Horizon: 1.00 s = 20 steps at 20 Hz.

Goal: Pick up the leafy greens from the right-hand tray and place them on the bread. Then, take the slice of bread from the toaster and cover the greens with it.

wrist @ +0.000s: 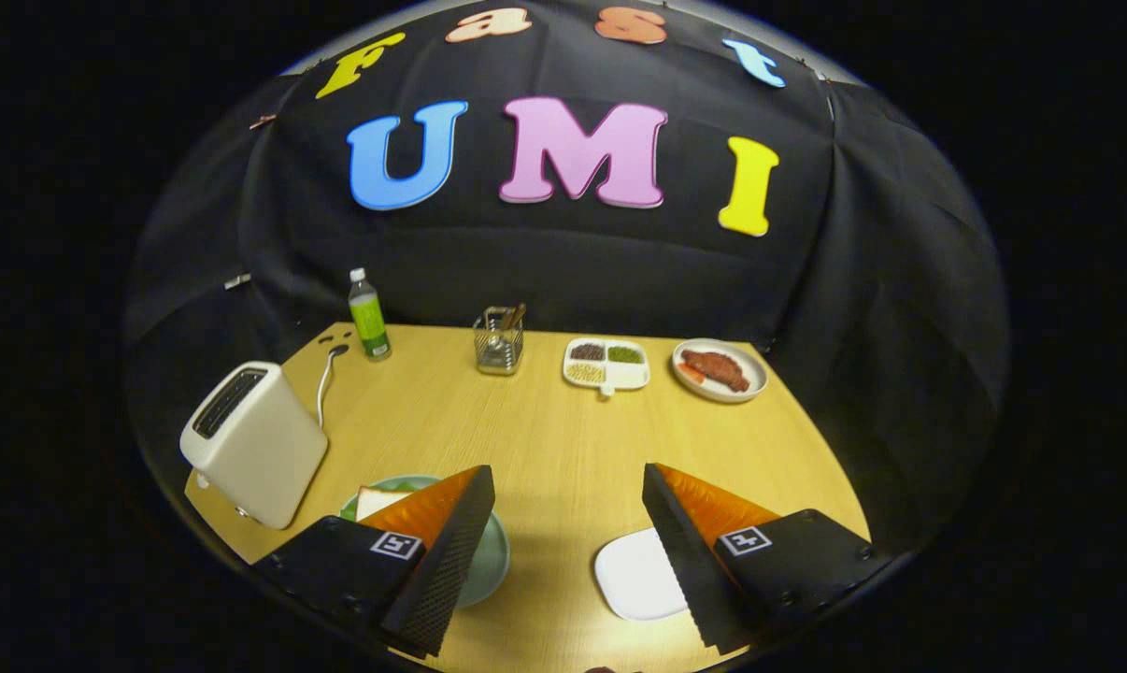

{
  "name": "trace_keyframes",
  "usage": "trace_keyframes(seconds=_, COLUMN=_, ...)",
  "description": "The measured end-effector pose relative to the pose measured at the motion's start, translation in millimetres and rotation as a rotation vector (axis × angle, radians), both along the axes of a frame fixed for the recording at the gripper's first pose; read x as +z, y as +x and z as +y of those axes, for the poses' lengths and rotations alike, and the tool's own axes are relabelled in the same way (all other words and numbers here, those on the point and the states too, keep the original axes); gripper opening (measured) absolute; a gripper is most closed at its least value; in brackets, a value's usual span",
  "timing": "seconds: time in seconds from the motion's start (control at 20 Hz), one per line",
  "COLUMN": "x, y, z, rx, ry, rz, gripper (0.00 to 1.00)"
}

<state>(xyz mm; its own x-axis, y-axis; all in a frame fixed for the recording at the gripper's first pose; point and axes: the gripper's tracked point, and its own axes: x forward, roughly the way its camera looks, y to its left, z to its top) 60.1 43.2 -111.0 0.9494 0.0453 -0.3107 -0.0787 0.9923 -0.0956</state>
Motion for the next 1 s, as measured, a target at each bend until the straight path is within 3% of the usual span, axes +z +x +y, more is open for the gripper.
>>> trace_keyframes(seconds=0.25, x=68, y=-21, z=-39, rx=-0.097, ry=0.02, rz=-0.166, gripper=0.98)
trace_keyframes(seconds=0.45, x=104, y=-41, z=-62, rx=-0.107, ry=0.011, rz=-0.241, gripper=0.98)
trace_keyframes(seconds=0.75, x=143, y=-50, z=-78, rx=-0.008, ry=0.054, rz=-0.308, gripper=0.97)
trace_keyframes(seconds=1.0, x=132, y=-44, z=-87, rx=0.106, ry=0.057, rz=-0.276, gripper=0.97)
